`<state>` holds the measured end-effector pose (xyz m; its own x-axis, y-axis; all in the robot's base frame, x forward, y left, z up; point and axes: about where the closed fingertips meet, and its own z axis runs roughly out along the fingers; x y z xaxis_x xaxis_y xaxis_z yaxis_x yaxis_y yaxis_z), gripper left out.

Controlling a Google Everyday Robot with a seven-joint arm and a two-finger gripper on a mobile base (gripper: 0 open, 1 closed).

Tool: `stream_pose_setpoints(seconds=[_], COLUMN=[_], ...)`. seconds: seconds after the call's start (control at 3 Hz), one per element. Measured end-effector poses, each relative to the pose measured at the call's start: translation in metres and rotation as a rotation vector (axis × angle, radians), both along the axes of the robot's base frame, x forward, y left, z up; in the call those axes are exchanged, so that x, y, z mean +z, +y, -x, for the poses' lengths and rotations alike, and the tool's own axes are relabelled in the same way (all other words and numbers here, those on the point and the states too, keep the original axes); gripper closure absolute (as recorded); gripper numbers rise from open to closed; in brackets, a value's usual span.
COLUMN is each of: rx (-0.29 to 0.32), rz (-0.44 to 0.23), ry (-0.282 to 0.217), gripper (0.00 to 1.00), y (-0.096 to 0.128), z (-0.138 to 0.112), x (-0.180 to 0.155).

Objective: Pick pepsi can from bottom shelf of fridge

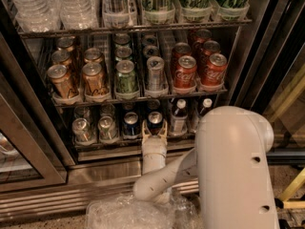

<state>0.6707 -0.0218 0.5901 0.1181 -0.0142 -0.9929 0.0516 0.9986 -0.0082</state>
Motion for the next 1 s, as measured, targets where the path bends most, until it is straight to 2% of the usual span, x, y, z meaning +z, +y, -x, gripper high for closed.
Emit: stream_pose_setpoints(seconds=[0.33, 1.0], rx=[0.000, -0.012], rz=[0.000, 0.011], ry=[0.000, -0.015], gripper=[0.98, 1.00], y=[0.000, -0.004], z=[0.000, 0.003], x=[0.000, 0.011])
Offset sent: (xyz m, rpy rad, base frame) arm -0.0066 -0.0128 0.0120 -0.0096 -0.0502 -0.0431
